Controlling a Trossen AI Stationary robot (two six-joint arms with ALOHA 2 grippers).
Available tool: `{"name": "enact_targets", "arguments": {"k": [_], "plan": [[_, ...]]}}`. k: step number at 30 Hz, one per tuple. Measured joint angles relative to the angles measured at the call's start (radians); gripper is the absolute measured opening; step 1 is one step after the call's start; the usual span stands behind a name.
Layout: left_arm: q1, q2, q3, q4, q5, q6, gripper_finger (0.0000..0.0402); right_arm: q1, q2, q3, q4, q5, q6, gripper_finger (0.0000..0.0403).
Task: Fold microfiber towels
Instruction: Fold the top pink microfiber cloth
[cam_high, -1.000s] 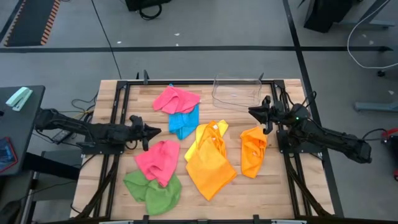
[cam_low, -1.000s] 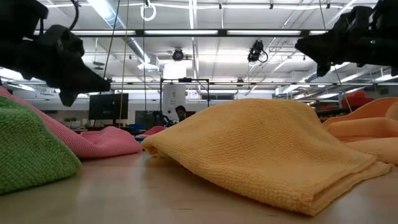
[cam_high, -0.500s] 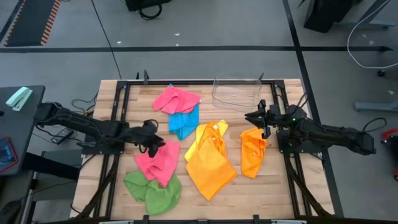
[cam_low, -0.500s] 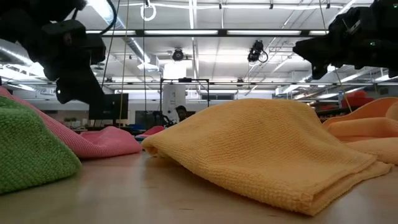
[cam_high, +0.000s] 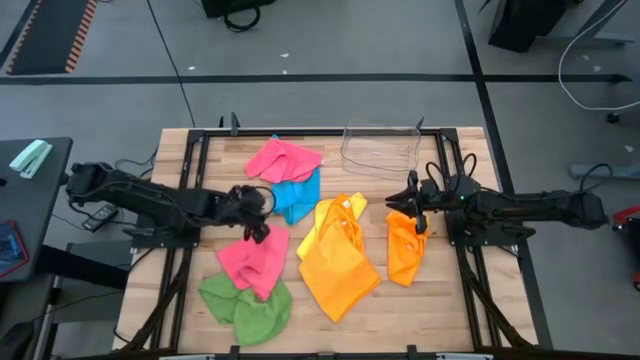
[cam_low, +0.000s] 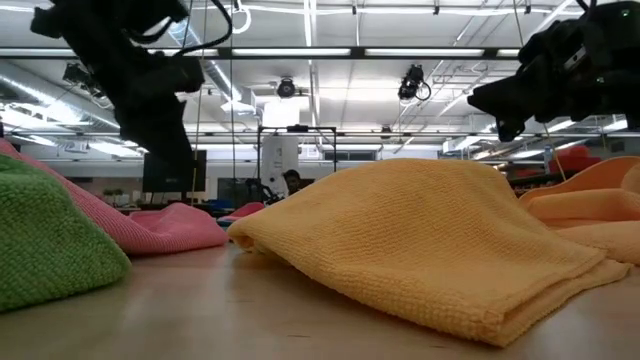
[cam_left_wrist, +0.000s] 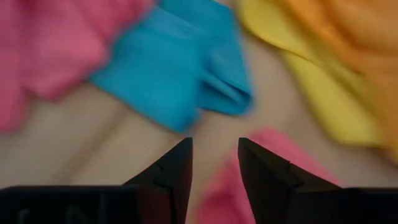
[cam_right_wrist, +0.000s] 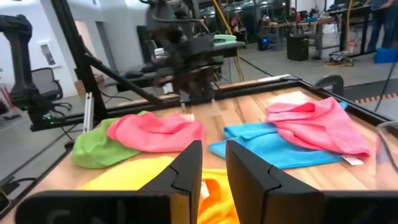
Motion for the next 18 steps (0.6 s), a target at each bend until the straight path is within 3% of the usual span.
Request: {"name": "enact_targets", "arguments": {"k": [9,18], "plan": [[0.159,0.098,0.000,-0.020,-0.091,0.363,0.0135,0.061,0.001,0.000,0.002,0.054,0.005,0.0081],[0.380,0.193,0.001,-0.063,-0.086,0.455,0.0113,0.071,0.001,0.000,0.007,0.079,0.005,0.0081]]}}
